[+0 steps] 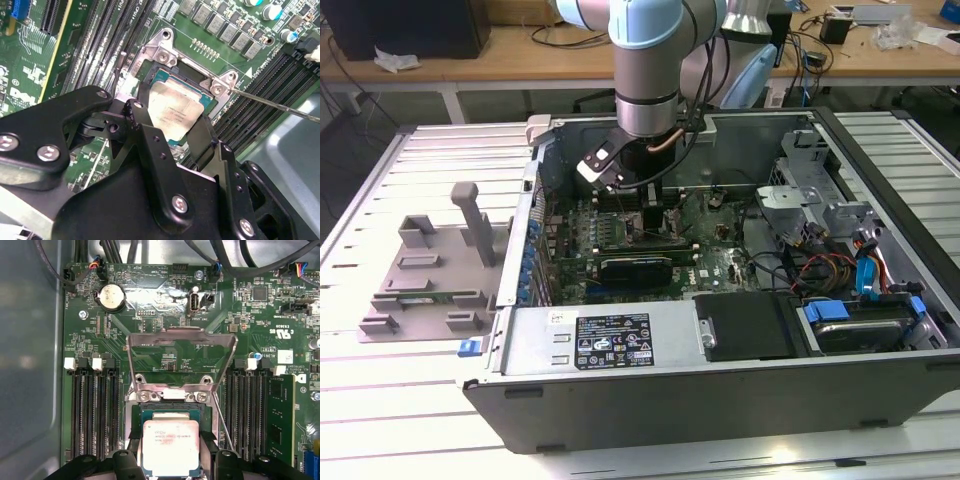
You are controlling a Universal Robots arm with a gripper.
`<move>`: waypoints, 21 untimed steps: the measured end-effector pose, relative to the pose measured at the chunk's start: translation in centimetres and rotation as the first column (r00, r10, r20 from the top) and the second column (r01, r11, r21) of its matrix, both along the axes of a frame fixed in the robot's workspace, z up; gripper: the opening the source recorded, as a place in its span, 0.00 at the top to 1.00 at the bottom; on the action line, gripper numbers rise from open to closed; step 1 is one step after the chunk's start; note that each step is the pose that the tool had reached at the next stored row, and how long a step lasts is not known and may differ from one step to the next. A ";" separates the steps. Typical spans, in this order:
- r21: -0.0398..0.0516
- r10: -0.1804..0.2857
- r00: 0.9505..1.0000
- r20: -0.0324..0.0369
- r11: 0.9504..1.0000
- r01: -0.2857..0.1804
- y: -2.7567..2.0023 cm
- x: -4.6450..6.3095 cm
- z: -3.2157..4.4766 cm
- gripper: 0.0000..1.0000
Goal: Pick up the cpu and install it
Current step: 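Place the cpu into insertion slot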
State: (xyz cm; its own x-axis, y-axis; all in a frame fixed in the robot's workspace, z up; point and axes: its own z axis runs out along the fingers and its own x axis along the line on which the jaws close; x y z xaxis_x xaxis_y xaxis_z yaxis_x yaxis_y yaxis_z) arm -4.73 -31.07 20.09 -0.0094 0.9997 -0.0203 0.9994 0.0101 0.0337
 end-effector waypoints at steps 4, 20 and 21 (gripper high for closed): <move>0.000 -0.010 1.000 0.000 1.000 0.010 -0.08 0.0 -0.02 0.46; 0.000 -0.008 1.000 0.000 1.000 0.008 -0.09 0.1 -0.27 0.46; 0.000 -0.008 1.000 0.000 1.000 0.008 -0.09 0.1 -0.27 0.46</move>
